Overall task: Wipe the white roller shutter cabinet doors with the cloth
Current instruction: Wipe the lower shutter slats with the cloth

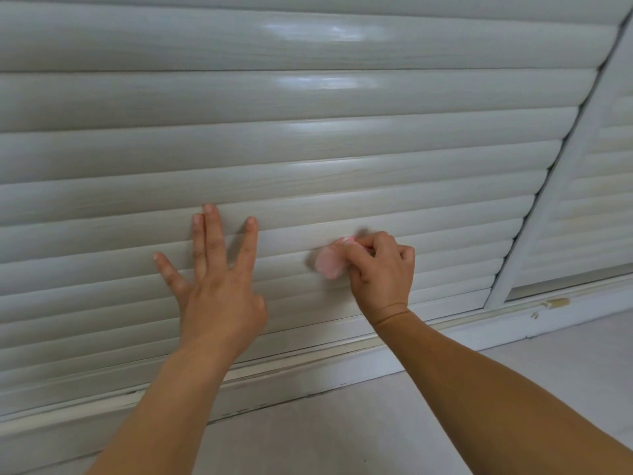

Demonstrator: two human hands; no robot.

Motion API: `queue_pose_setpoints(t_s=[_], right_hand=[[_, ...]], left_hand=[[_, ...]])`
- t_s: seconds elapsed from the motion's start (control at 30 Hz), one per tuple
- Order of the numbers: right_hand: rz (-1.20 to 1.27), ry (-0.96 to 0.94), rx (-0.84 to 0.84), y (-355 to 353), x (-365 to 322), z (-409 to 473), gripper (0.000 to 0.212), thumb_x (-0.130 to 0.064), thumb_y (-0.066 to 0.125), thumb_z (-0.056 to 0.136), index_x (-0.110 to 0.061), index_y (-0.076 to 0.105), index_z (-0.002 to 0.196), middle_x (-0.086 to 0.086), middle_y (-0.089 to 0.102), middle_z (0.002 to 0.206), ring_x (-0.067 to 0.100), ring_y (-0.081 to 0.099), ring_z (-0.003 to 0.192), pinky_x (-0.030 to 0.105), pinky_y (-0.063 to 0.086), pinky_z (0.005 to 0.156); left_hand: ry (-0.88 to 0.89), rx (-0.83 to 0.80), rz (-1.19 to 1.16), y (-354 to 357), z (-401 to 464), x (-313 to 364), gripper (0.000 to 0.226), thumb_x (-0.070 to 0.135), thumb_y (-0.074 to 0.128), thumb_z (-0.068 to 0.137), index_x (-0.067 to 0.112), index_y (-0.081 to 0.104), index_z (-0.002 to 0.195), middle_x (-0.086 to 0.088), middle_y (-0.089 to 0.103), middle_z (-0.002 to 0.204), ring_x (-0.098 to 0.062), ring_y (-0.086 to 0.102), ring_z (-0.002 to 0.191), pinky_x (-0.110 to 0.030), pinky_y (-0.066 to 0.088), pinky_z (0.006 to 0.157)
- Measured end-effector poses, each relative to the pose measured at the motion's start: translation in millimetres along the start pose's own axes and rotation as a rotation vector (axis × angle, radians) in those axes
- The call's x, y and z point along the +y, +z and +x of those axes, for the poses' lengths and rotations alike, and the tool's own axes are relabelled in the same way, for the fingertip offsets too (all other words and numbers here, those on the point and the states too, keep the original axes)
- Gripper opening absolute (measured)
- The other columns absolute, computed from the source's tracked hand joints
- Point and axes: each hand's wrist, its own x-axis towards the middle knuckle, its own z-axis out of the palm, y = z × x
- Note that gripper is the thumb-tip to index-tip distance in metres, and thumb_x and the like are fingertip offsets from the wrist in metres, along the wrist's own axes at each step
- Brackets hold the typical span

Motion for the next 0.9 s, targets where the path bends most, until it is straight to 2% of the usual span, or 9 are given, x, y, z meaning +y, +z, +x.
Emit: queue_pose_setpoints(t_s=[0.13, 0.3, 0.37, 0.43, 0.53, 0.6, 0.7, 0.77, 0.9], right_hand=[[-0.030, 0.128, 0.171, -10, 28, 0, 0.035, -0.034, 0.041, 0.081, -0.033, 0.074, 0.090, -0.006, 0.057, 0.090, 0.024, 0.053, 0.083, 0.023, 0.017, 0.071], [0.062, 0.647, 0.310, -34, 52, 10, 0.033, -0.009, 0.049, 0.086, -0.034, 0.069, 0.090, -0.013, 0.043, 0.094, 0.026, 0.047, 0.091, 0.029, 0.031, 0.078], [0.216, 0.745, 0.445, -40, 46, 16, 0.036, -0.002, 0.048, 0.083, -0.032, 0.068, 0.081, -0.019, 0.044, 0.088, 0.020, 0.049, 0.089, 0.030, 0.040, 0.085], [0.303, 0.526, 0.492, -41, 27, 20, 0.032, 0.000, 0.049, 0.074, -0.026, 0.069, 0.077, -0.022, 0.044, 0.087, 0.015, 0.054, 0.085, 0.036, 0.047, 0.084], [0.314, 0.147, 0.320, -31, 0, 19, 0.025, -0.021, 0.047, 0.074, -0.027, 0.071, 0.079, -0.014, 0.052, 0.096, 0.013, 0.053, 0.092, 0.034, 0.048, 0.077], [0.313, 0.031, 0.106, -25, -12, 15, 0.029, -0.037, 0.047, 0.077, -0.028, 0.073, 0.084, -0.015, 0.054, 0.096, -0.002, 0.043, 0.093, 0.019, 0.039, 0.078], [0.423, 0.111, -0.066, -29, -11, 22, 0.024, -0.043, 0.064, 0.078, -0.027, 0.070, 0.095, -0.024, 0.054, 0.096, -0.006, 0.041, 0.095, 0.015, 0.036, 0.079], [0.526, 0.218, -0.079, -36, 2, 30, 0.023, -0.037, 0.072, 0.077, -0.027, 0.068, 0.098, -0.023, 0.054, 0.096, -0.007, 0.044, 0.096, 0.019, 0.040, 0.082], [0.591, 0.357, 0.045, -46, 28, 34, 0.017, -0.035, 0.071, 0.077, -0.031, 0.068, 0.093, -0.021, 0.057, 0.097, -0.010, 0.047, 0.095, 0.012, 0.040, 0.075]], left_hand=[[-0.004, -0.011, 0.024, 0, -1, -1, 0.105, 0.016, 0.054, 0.074, 0.036, -0.022, 0.143, -0.006, -0.048, 0.139, -0.017, -0.047, 0.126, -0.065, -0.012, 0.104], [-0.057, 0.001, 0.009, -3, -4, 12, 0.099, 0.017, 0.052, 0.075, 0.031, -0.014, 0.147, -0.010, -0.043, 0.143, -0.021, -0.038, 0.133, -0.064, -0.013, 0.104], [-0.050, 0.041, 0.016, 0, -8, 25, 0.094, 0.015, 0.053, 0.074, 0.024, -0.002, 0.149, -0.010, -0.038, 0.146, -0.023, -0.031, 0.137, -0.064, -0.014, 0.104], [0.073, 0.096, 0.016, 8, -13, 39, 0.093, 0.008, 0.061, 0.062, 0.015, 0.023, 0.147, -0.010, -0.017, 0.155, -0.025, -0.013, 0.143, -0.064, -0.009, 0.105], [0.245, 0.113, 0.062, 24, -16, 61, 0.098, 0.003, 0.069, 0.043, 0.012, 0.043, 0.137, -0.013, 0.018, 0.154, -0.028, 0.016, 0.142, -0.065, 0.004, 0.104], [0.205, 0.052, 0.068, 25, -17, 68, 0.101, 0.004, 0.069, 0.046, 0.014, 0.038, 0.141, -0.011, 0.018, 0.155, -0.029, 0.015, 0.142, -0.065, 0.004, 0.104], [0.056, -0.077, 0.084, 25, -15, 74, 0.098, 0.016, 0.054, 0.074, 0.023, -0.009, 0.149, -0.001, -0.021, 0.155, -0.021, -0.015, 0.143, -0.066, -0.002, 0.106], [0.014, -0.118, 0.109, 22, -14, 79, 0.095, 0.020, 0.046, 0.081, 0.026, -0.026, 0.143, 0.002, -0.032, 0.150, -0.019, -0.023, 0.141, -0.067, -0.005, 0.105], [-0.058, -0.114, 0.056, 16, -14, 95, 0.095, 0.022, 0.046, 0.082, 0.030, -0.027, 0.142, -0.001, -0.028, 0.152, -0.021, -0.022, 0.141, -0.066, -0.008, 0.104]])
